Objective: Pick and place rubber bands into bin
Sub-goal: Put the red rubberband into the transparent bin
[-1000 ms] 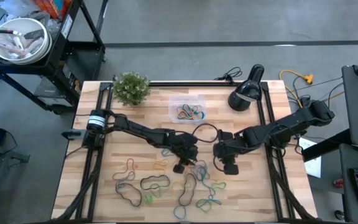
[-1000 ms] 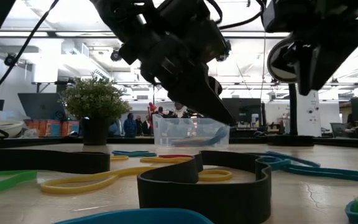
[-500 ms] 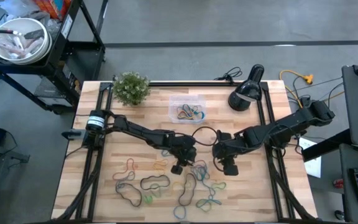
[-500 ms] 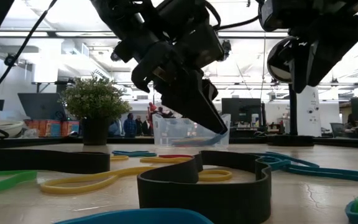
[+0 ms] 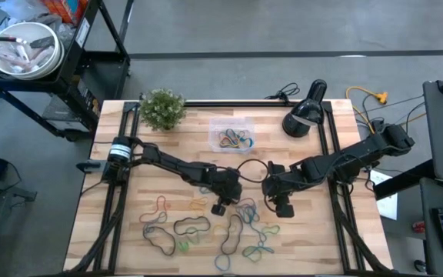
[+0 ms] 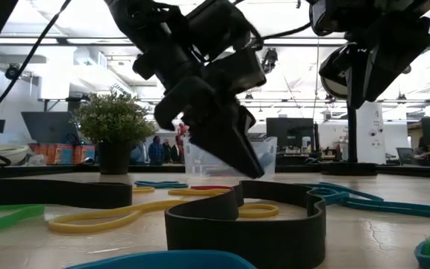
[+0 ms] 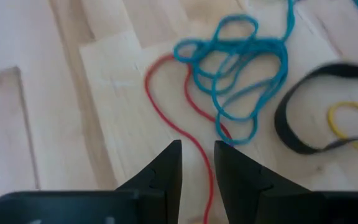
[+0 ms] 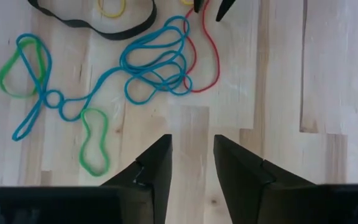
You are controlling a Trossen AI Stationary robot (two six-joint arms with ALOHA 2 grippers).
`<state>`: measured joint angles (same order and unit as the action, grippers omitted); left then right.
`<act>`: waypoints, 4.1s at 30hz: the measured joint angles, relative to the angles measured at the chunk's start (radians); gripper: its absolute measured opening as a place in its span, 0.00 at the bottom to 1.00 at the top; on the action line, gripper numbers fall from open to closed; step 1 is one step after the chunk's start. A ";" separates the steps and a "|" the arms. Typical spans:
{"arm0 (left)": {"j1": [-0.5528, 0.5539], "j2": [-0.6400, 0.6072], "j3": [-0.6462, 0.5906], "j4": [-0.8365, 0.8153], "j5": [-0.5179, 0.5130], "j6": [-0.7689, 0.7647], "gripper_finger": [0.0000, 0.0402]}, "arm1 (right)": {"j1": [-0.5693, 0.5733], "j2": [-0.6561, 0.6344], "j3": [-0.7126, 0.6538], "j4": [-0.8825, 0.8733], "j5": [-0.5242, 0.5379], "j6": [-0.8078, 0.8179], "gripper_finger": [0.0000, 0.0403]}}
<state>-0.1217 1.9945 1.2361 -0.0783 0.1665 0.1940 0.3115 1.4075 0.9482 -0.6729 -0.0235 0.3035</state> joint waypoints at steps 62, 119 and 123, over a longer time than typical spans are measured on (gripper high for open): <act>-0.011 -0.189 0.031 -0.112 -0.131 -0.006 0.00 | 0.000 0.001 -0.005 0.025 0.026 -0.016 0.19; 0.363 -0.320 -0.006 -0.102 -0.455 0.021 0.00 | 0.000 0.001 -0.018 0.085 0.105 -0.015 0.15; 0.363 -0.318 -0.006 -0.100 -0.454 0.022 0.00 | 0.000 0.001 -0.018 0.087 0.105 -0.012 0.15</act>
<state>0.2413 1.6768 1.2301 -0.1786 -0.2880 0.2162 0.3115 1.4082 0.9306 -0.5858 0.0818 0.2912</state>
